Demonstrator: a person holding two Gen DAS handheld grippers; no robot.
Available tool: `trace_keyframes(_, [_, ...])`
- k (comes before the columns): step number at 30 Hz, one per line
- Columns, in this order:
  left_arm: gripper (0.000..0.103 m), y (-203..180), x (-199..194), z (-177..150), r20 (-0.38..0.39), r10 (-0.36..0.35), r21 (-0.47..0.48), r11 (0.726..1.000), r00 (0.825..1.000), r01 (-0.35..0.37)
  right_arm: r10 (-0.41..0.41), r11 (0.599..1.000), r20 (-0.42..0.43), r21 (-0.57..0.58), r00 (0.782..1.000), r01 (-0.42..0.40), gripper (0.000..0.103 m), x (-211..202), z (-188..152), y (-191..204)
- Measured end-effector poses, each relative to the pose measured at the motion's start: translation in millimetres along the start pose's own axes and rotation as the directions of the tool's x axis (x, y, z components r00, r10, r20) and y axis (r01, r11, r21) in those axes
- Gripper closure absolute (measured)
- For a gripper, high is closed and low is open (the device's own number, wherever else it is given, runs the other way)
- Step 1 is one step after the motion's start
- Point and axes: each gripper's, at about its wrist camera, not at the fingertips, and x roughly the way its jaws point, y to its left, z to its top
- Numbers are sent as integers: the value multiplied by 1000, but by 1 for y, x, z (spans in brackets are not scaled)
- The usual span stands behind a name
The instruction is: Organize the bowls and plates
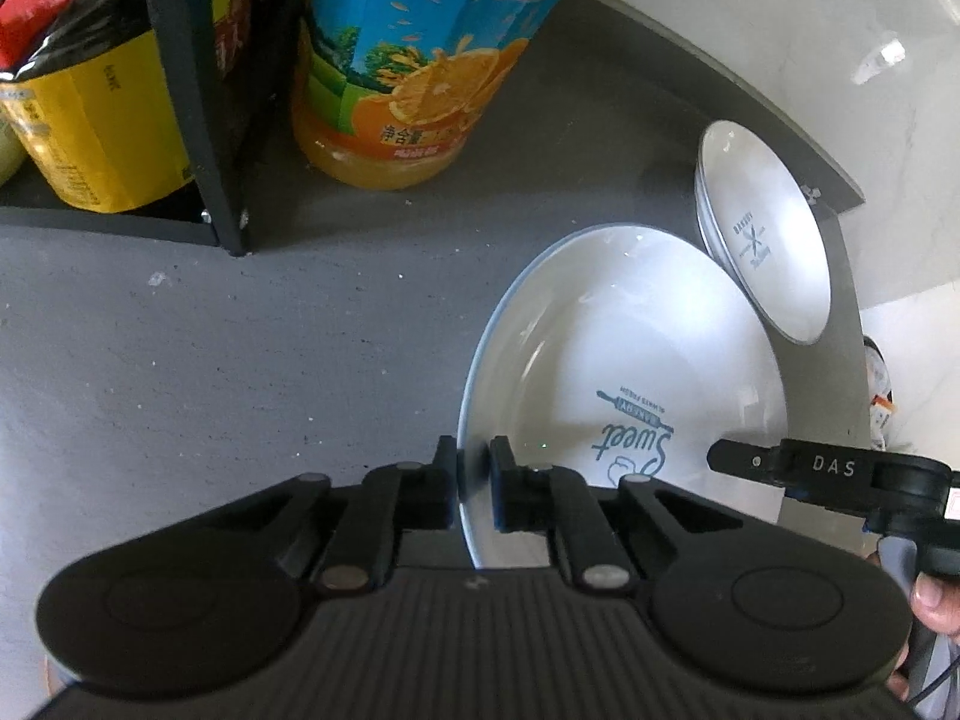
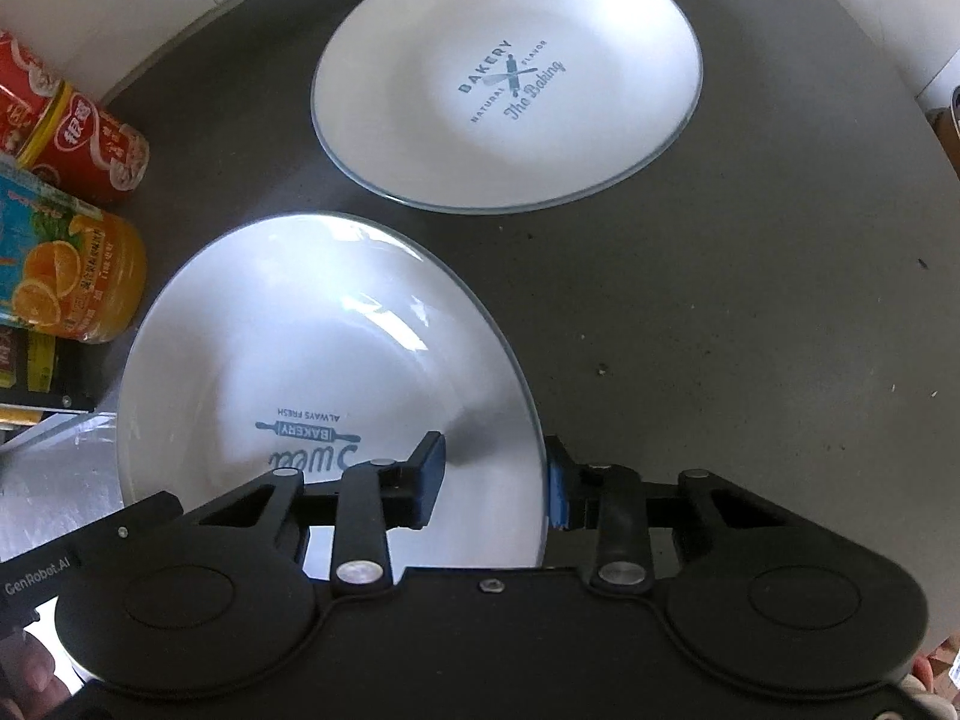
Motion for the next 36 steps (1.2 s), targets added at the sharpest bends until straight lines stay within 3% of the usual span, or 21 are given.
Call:
trace_keyframes(6, [94, 2, 0, 1, 19, -1, 8, 1000, 1000, 1, 42, 996, 52, -76, 998, -37, 79, -11, -11, 0])
trace_keyframes(26, [96, 15, -49, -5, 113, 16, -16, 1000, 993, -14, 130, 954, 175, -292, 976, -74, 84, -46, -38, 11])
trace_keyframes(36, [96, 14, -80, -17, 190, 45, -58, 998, 981, -35, 224, 921, 209, -365, 952, -137, 86, -66, -44, 12])
